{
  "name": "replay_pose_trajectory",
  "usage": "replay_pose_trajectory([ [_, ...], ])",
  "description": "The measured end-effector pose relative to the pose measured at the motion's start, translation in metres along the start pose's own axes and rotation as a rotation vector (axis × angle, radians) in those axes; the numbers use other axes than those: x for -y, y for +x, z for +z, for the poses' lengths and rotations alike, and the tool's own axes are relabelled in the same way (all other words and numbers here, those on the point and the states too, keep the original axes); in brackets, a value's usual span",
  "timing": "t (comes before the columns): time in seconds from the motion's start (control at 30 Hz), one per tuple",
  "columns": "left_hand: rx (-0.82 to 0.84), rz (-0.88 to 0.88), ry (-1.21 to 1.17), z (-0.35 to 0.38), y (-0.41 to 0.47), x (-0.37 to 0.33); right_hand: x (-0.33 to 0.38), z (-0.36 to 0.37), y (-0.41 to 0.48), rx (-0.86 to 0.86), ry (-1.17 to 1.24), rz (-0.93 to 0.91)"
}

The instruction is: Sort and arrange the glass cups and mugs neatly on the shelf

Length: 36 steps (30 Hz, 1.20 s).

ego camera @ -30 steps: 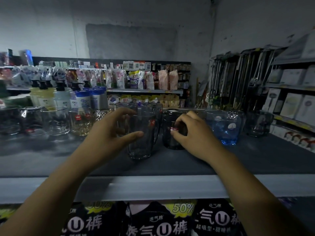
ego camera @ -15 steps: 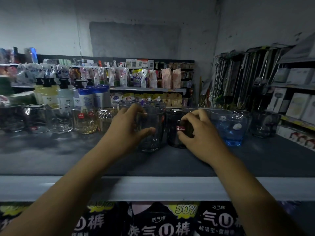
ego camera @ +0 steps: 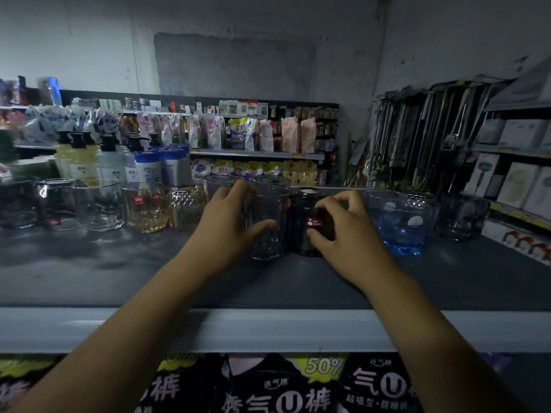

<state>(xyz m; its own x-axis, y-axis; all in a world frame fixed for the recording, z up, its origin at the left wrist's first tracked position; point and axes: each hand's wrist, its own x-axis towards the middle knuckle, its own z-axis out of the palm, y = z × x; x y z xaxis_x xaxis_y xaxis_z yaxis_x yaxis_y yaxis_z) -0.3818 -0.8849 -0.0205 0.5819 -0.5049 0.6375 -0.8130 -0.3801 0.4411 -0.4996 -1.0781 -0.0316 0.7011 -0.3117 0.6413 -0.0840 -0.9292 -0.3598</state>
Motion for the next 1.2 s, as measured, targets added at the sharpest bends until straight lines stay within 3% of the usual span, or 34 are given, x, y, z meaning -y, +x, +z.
replay_pose_trajectory([
  [0.7,0.033,0.006,0.004,0.003,0.000,-0.003,0.006,-0.001,0.000,0.082,-0.066,0.087],
  [0.97,-0.059,0.086,-0.023,-0.018,-0.034,-0.006,0.015,-0.022,-0.031,0.052,-0.029,-0.004],
  [1.2,-0.198,0.033,-0.025,-0.027,-0.108,-0.053,0.036,-0.030,-0.068,0.076,0.112,-0.249],
])
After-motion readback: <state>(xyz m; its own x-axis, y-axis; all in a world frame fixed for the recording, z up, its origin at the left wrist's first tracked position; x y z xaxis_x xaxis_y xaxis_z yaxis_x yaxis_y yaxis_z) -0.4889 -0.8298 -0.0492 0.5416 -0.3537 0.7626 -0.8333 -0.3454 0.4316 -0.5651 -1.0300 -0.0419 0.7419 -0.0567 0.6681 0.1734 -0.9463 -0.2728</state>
